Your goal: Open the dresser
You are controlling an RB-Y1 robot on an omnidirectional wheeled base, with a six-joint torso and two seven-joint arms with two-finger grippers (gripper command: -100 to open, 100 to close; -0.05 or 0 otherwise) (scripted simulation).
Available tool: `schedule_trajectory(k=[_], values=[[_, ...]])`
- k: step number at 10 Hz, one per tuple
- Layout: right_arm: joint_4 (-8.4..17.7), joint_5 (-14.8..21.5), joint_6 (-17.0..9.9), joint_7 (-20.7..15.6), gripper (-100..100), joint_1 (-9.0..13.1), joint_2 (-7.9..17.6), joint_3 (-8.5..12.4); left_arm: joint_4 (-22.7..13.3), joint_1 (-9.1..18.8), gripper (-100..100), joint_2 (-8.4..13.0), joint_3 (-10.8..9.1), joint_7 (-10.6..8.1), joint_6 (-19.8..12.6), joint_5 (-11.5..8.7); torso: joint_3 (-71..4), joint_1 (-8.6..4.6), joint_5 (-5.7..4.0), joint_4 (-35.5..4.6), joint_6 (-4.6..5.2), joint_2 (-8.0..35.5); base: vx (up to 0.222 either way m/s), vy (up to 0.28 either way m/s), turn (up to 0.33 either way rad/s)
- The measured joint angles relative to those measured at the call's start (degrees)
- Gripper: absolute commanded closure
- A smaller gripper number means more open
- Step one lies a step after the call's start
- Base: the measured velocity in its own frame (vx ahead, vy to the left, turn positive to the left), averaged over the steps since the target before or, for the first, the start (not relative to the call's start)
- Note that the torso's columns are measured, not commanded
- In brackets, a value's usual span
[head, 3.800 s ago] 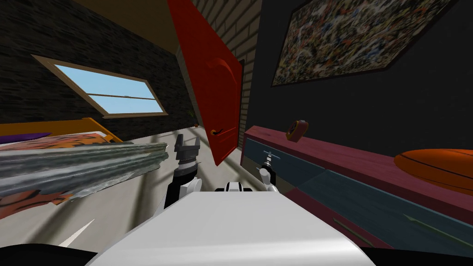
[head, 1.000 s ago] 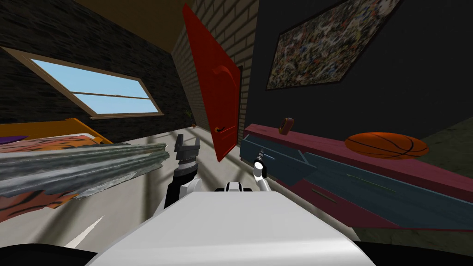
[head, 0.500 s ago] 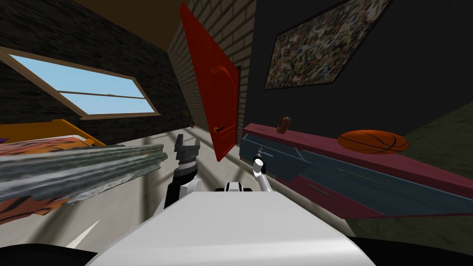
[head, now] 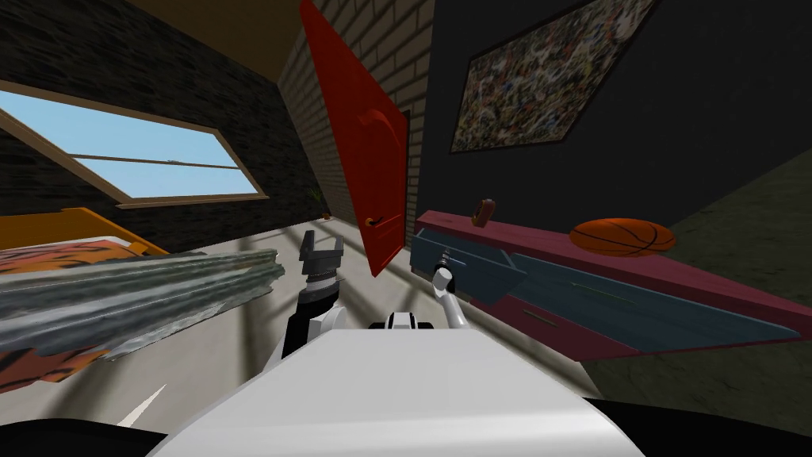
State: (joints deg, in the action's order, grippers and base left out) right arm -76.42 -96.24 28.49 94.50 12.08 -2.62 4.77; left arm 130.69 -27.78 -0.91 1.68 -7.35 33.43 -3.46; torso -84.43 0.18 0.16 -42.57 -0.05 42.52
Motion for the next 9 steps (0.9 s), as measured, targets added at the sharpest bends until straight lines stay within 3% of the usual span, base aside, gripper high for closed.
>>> schedule_trajectory(k=[3, 4, 9], values=[[-0.23, -2.88, -0.81, -3.57, -100, 1.21, -0.09, 0.79, 0.00, 0.00, 0, 0.00, 0.00, 0.00, 0.00, 0.00, 0.16, 0.10, 0.10, -0.20, 0.06, 0.27, -0.016, 0.007, -0.024], [-0.19, -3.05, -0.87, -3.90, 0, 1.07, -0.14, 0.82, 0.00, 0.00, 0, 0.00, 0.00, 0.00, 0.00, 0.00, 0.14, 0.05, 0.05, -0.10, 0.07, 0.22, 0.000, 0.000, 0.000], [0.36, -3.16, -0.86, -3.89, 0, 0.61, -0.25, 0.78, 0.00, 0.00, 0, 0.00, 0.00, 0.00, 0.00, 0.00, -0.06, -0.14, -0.09, 0.16, 0.09, -0.10, 0.000, 0.000, 0.000]])
